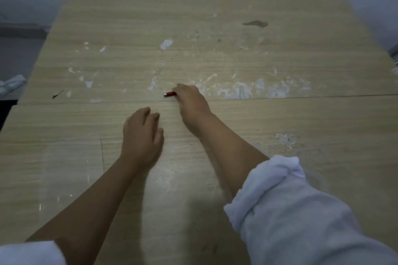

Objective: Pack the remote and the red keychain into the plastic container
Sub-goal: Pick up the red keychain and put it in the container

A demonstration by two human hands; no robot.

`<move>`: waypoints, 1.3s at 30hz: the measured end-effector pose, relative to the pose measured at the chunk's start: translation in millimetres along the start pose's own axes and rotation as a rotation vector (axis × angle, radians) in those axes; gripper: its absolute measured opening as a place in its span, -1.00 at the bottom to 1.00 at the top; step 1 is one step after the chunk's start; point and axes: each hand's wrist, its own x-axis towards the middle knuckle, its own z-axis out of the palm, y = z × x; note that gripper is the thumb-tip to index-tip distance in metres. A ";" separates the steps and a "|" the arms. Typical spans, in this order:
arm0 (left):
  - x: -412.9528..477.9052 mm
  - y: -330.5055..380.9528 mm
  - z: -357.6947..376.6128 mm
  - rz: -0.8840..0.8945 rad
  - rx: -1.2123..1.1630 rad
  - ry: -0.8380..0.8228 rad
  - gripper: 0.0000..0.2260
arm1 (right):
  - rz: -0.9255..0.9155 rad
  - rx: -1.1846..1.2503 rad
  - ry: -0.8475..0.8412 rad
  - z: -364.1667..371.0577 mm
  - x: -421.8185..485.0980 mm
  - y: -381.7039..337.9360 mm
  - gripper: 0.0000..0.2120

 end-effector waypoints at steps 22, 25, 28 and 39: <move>-59.0 85.6 11.7 0.106 -0.134 -0.084 -0.68 | 0.073 0.104 0.193 -101.8 -135.8 59.1 -0.80; -80.5 115.3 18.4 0.166 -0.195 -0.144 -0.67 | 0.086 0.085 0.178 -121.5 -178.1 78.1 -0.79; -98.6 141.4 25.2 0.148 -0.260 -0.216 -0.68 | 0.117 0.055 0.110 -132.8 -214.1 95.4 -0.80; -125.1 185.6 45.0 -0.003 -0.354 -0.196 -0.70 | 0.282 -0.030 -0.090 -124.0 -272.6 128.6 -0.76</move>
